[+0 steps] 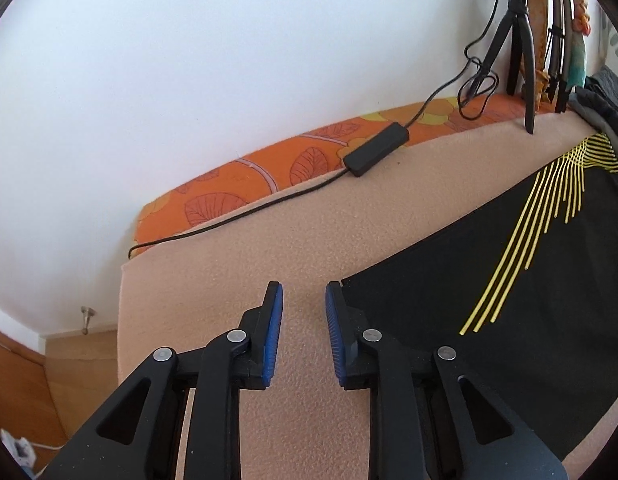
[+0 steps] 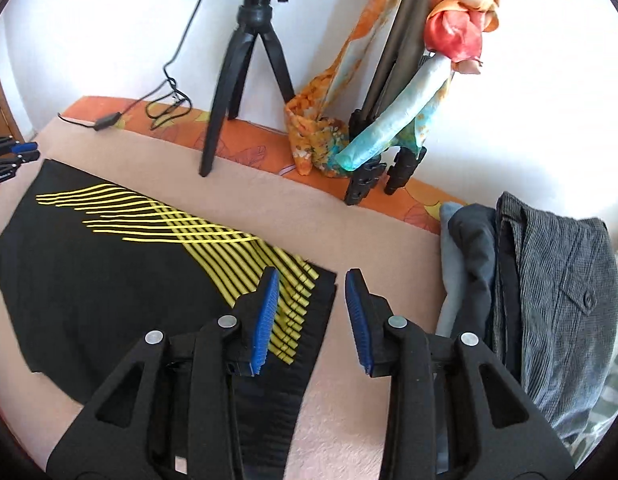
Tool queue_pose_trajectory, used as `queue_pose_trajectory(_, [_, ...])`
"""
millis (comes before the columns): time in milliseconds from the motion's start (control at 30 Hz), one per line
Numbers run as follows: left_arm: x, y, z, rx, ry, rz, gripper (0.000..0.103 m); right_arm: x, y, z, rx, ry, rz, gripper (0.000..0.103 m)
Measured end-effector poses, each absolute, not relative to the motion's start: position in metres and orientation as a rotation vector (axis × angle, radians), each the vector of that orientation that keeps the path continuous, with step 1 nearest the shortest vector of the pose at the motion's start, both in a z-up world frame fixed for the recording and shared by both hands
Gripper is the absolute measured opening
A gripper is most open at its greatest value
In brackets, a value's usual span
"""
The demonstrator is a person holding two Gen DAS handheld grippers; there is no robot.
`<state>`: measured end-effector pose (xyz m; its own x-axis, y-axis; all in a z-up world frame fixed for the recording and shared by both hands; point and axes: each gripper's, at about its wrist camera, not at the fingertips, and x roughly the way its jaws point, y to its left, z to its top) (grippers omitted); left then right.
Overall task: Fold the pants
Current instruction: 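Grasp the folded shorts' edge with the right gripper, then grasp the shorts' corner with the left gripper while the right gripper holds its edge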
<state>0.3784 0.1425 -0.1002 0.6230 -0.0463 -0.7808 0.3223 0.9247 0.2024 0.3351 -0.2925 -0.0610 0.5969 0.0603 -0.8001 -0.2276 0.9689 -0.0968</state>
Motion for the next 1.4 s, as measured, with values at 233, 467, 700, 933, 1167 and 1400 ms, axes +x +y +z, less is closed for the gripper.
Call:
queue_pose_trajectory(233, [0.308, 0.108, -0.066, 0.285, 0.826, -0.359, 0.020, 0.249, -0.249, -0.046, 0.004, 0.892, 0.308, 0.044])
queue_pose_trajectory(467, [0.241, 0.050, -0.073, 0.316, 0.829, -0.514, 0.020, 0.186, -0.173, -0.081, 0.042, 0.975, 0.502, 0.044])
queue_pose_trajectory(700, [0.187, 0.018, -0.089, 0.268, 0.881, -0.660, 0.020, 0.184, -0.180, -0.117, 0.278, 1.041, 0.437, 0.045])
queue_pose_trajectory(933, [0.168, -0.033, -0.096, 0.302, 0.890, -0.802, 0.020, 0.197, -0.216, -0.147, 0.541, 1.055, 0.311, 0.046])
queue_pose_trajectory(1167, [0.172, -0.064, -0.114, 0.378, 0.922, -0.818, 0.022, 0.214, -0.229, -0.148, 0.619, 1.020, 0.290, 0.028])
queue_pose_trajectory(1400, [0.177, -0.068, -0.126, 0.412, 0.921, -0.819, 0.024, 0.219, -0.230, -0.123, 0.631, 0.962, 0.320, 0.008])
